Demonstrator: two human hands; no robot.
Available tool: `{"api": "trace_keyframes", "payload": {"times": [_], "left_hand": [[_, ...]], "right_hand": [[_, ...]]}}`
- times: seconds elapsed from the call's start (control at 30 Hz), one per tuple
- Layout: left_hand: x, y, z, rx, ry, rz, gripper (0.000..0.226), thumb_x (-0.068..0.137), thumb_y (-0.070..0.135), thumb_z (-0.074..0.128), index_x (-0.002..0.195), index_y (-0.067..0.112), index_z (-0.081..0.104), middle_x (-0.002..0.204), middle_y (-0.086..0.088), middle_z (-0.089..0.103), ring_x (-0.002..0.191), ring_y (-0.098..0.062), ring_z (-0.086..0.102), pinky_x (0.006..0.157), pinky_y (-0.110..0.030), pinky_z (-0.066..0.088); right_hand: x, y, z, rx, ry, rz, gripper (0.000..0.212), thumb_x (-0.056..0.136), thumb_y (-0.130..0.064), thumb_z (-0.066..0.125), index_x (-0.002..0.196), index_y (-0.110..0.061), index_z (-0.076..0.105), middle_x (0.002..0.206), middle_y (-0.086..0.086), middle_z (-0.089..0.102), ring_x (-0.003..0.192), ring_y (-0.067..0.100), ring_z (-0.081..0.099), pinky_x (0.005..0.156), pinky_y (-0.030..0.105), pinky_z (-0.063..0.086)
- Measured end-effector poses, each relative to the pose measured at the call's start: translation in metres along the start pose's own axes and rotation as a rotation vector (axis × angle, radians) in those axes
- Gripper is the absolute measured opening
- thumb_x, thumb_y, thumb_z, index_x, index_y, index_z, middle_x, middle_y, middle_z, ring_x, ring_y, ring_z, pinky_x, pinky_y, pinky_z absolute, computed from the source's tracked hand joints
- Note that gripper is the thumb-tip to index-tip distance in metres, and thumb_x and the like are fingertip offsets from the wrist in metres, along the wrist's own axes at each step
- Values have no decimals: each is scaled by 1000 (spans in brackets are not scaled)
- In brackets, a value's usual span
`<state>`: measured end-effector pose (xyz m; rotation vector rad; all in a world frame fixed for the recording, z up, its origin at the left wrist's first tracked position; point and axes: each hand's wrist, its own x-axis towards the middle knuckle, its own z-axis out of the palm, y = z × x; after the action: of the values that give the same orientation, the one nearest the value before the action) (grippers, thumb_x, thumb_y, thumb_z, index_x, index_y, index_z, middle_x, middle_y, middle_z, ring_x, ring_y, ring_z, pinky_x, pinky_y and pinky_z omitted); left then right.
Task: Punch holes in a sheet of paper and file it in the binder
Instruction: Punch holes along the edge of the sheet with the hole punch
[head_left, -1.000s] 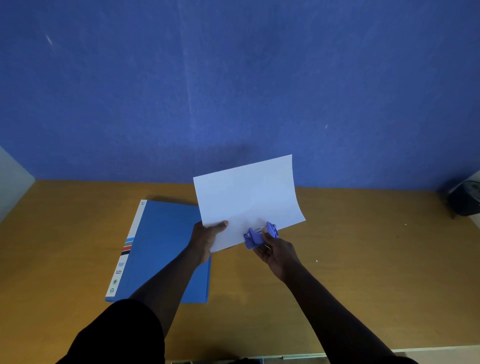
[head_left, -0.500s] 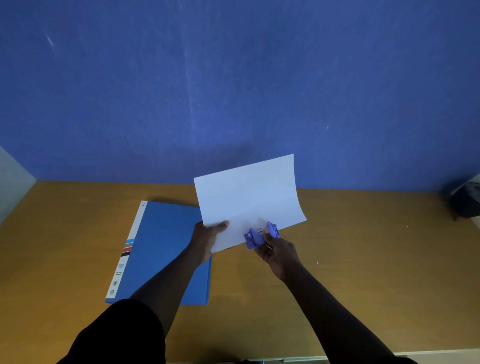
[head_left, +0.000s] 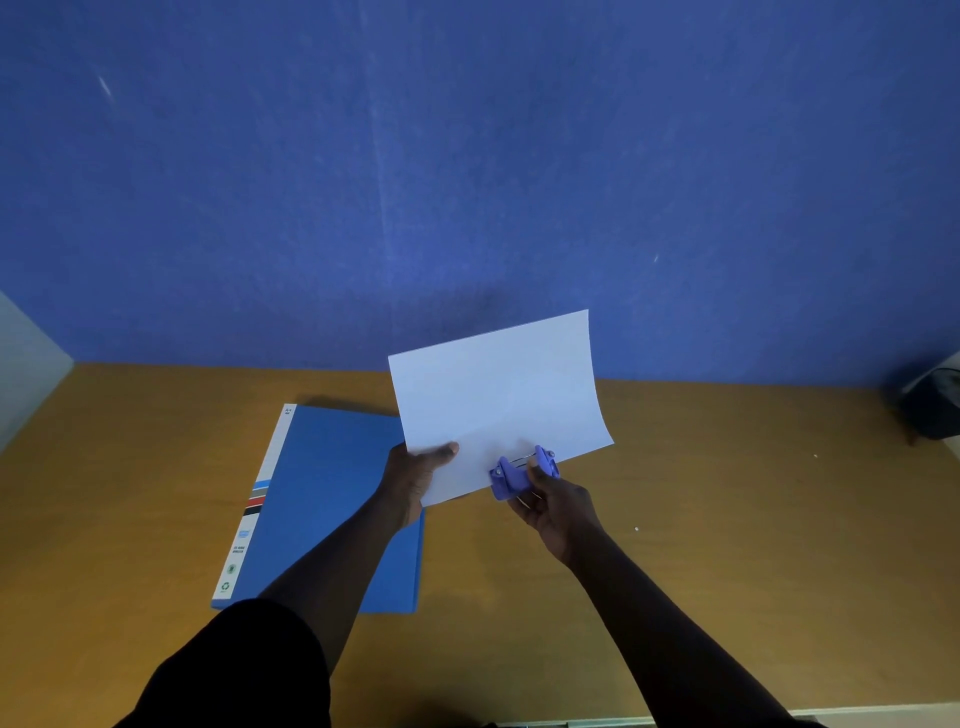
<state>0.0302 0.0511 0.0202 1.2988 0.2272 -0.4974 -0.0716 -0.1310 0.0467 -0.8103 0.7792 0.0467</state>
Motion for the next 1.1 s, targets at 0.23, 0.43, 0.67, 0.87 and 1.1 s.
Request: {"api": "trace_keyframes", "payload": {"times": [0.23, 0.43, 0.67, 0.87, 1.1], "left_hand": [[0, 1, -4, 0, 1, -11, 38, 73, 10, 82, 108, 5, 68, 111, -20, 69, 99, -43, 65, 74, -72, 51], [-3, 2, -3, -27, -13, -19, 35, 71, 10, 83, 103, 7, 69, 108, -18, 69, 96, -42, 65, 65, -65, 56], [-5, 1, -2, -47, -21, -14, 29, 69, 10, 84, 94, 13, 71, 98, -11, 73, 87, -34, 68, 56, -46, 58], [-7, 1, -3, -45, -41, -15, 34, 65, 13, 86, 96, 12, 72, 97, -11, 74, 82, -32, 71, 55, -45, 58], [-6, -1, -3, -27, -26, 10, 32, 64, 13, 87, 92, 15, 73, 91, -5, 76, 80, -26, 71, 56, -38, 57]], "right_hand": [[0, 0, 0, 3, -27, -1, 38, 87, -14, 69, 120, -5, 53, 121, 23, 65, 111, 35, 66, 83, 42, 58], [1, 0, -1, 0, -18, -5, 31, 87, -13, 69, 114, -7, 55, 119, 22, 65, 108, 34, 67, 82, 42, 58], [-1, -1, 0, -16, 18, -13, 23, 88, -9, 68, 108, -7, 56, 115, 22, 66, 106, 35, 68, 80, 42, 59], [-3, 1, 2, 1, 72, -49, 15, 90, -3, 64, 104, -6, 61, 104, 19, 71, 94, 31, 72, 66, 37, 60], [-6, 1, 4, 0, 106, -72, 10, 89, 0, 65, 98, -4, 64, 100, 19, 72, 92, 32, 71, 62, 36, 59]]}}
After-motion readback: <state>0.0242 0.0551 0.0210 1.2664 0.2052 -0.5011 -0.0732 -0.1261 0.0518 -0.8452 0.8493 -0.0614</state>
